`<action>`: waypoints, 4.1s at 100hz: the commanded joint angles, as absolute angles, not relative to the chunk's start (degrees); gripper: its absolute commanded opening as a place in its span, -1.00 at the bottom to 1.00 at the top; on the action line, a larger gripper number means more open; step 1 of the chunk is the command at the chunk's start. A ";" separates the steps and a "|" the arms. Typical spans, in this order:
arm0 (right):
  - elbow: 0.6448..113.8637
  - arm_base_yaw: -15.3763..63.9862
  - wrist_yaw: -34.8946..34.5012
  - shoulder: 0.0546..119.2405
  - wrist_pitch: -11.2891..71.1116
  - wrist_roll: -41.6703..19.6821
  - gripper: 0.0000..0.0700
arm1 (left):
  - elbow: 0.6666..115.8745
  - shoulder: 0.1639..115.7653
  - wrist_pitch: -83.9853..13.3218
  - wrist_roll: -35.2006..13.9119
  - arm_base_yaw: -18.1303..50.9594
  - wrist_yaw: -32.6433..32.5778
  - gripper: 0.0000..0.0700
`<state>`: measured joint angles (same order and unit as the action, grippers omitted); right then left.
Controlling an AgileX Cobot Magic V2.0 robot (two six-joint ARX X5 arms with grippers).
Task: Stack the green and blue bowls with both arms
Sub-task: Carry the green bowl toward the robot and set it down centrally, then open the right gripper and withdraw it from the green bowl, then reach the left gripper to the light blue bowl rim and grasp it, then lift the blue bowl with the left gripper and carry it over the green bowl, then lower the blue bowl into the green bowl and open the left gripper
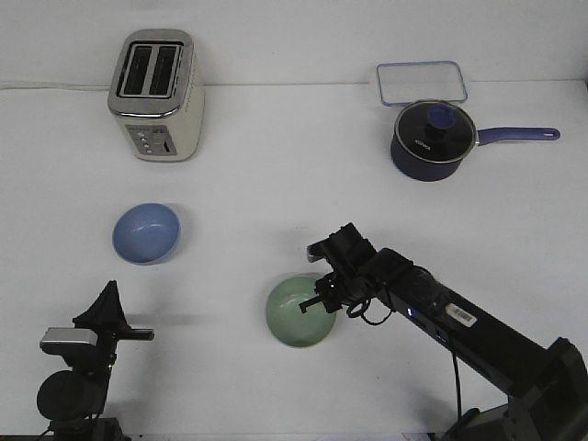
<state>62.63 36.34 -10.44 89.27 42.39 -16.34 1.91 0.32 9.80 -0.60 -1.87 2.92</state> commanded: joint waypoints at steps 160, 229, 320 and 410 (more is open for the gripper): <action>31.03 28.38 0.01 26.61 21.50 -11.75 -0.12 | 56.73 63.92 -26.79 -14.57 -2.35 2.55 0.58; 31.03 28.38 -0.19 26.61 21.96 -10.68 -0.12 | 57.82 85.56 -23.90 -14.59 -8.67 7.18 0.48; 31.03 28.38 -1.50 26.61 21.96 -10.76 -0.12 | 63.92 67.29 -35.40 -10.96 -1.21 27.18 -0.96; 31.03 28.38 -1.52 26.61 22.00 -10.87 -0.12 | 63.92 85.06 -25.41 -14.48 40.05 18.13 -0.96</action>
